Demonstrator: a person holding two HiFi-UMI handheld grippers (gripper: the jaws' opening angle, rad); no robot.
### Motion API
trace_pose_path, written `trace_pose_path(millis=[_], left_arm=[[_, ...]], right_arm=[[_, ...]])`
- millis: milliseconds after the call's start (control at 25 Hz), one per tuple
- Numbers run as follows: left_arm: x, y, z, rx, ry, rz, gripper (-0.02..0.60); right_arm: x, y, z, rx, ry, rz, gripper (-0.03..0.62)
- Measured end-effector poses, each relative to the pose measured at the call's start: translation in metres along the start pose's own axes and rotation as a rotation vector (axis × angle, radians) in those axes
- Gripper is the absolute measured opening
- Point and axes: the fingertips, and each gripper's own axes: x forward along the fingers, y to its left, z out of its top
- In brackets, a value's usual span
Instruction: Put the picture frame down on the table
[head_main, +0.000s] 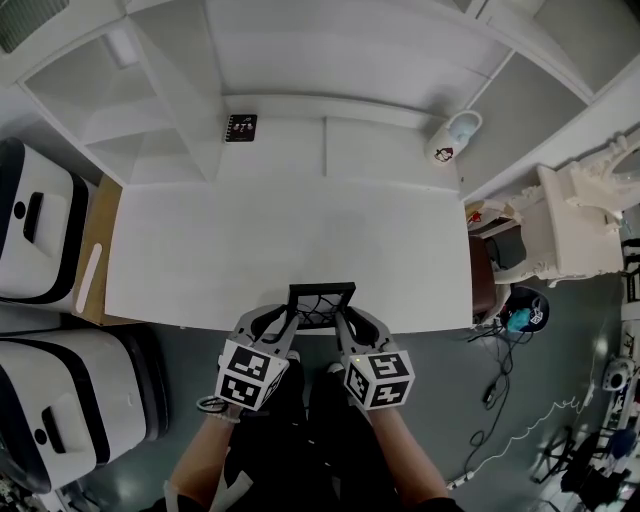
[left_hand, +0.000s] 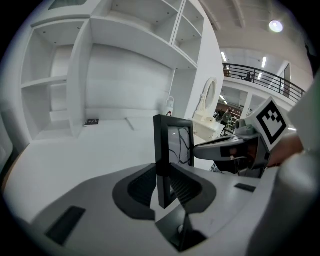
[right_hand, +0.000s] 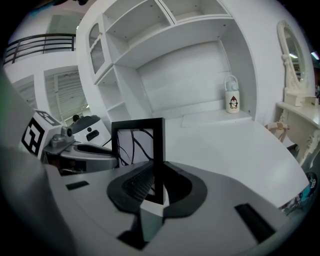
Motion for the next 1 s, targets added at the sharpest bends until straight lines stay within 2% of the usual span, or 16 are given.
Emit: trace_pose_path(millis=[400,520,720,1000], left_arm=[[0.020,0.012,-0.028,-0.029,0.094,-0.048,0.086],[0.024,0.017,-0.031,-0.069,0.103,-0.064,0.086],[0.031,0.027,-0.036,-0.179,0.110,-0.090,0.086],[0.043,0.033,-0.040,-0.240,0.151,-0.126,0.087]], right_arm=[[0.021,-0.007,-0.029,0.051,0.075,-0.023,0.055],[0.025,-0.007,-0.028,0.046,0.077,-0.028,0.052],[0.035,-0.010,-0.028,0.061,0.088,-0.019,0.043],[0.045,-0.017,-0.032,0.081,0.103,-0.028,0.037]])
